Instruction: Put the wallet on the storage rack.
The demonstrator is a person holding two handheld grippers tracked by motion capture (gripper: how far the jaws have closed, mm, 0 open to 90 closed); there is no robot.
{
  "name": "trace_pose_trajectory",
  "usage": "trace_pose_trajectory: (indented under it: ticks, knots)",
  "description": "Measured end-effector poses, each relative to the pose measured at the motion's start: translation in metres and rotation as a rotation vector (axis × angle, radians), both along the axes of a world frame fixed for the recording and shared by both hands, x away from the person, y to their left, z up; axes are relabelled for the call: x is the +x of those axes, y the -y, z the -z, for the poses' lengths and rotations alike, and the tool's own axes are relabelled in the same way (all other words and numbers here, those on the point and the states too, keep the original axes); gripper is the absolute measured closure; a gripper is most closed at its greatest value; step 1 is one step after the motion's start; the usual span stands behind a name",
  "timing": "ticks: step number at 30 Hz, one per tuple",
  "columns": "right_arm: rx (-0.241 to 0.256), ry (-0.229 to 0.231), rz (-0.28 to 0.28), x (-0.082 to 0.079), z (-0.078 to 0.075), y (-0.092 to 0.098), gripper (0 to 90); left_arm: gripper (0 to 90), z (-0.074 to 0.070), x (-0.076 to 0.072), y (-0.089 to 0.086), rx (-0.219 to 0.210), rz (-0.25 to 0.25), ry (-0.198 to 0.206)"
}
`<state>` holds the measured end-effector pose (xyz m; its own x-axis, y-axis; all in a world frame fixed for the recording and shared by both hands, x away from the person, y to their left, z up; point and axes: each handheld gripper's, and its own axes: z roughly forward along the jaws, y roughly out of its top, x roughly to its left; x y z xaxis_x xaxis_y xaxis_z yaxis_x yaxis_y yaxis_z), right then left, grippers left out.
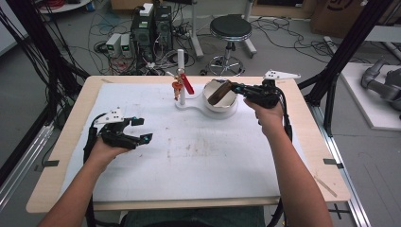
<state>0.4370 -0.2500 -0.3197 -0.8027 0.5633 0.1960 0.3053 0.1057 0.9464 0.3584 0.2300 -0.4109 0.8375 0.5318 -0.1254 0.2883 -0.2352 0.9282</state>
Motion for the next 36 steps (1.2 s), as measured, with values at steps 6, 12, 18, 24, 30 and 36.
trace_pose_trajectory:
  ticks: [6, 12, 18, 24, 30, 36]
  knots:
    - [0.008, -0.005, 0.018, 0.013, 0.0, -0.007, 90.0, 20.0, 0.0, -0.001, -0.002, 0.003, -0.004, 0.0]
    - [0.01, -0.019, 0.038, 0.023, 0.005, -0.008, 90.0, 20.0, 0.0, -0.001, -0.004, 0.001, -0.008, 0.001]
    - [0.013, -0.034, 0.061, 0.029, 0.011, -0.005, 90.0, 20.0, 0.001, -0.001, -0.004, 0.005, -0.008, -0.001]
    - [0.031, -0.044, 0.061, 0.037, 0.019, -0.006, 90.0, 20.0, 0.001, -0.001, -0.004, 0.004, -0.01, -0.001]
    - [0.029, -0.031, 0.073, 0.036, 0.018, -0.004, 90.0, 20.0, 0.001, -0.001, -0.004, 0.006, -0.009, -0.003]
    - [0.015, -0.04, 0.078, 0.034, 0.019, -0.002, 90.0, 20.0, 0.002, -0.001, -0.004, 0.006, -0.008, -0.003]
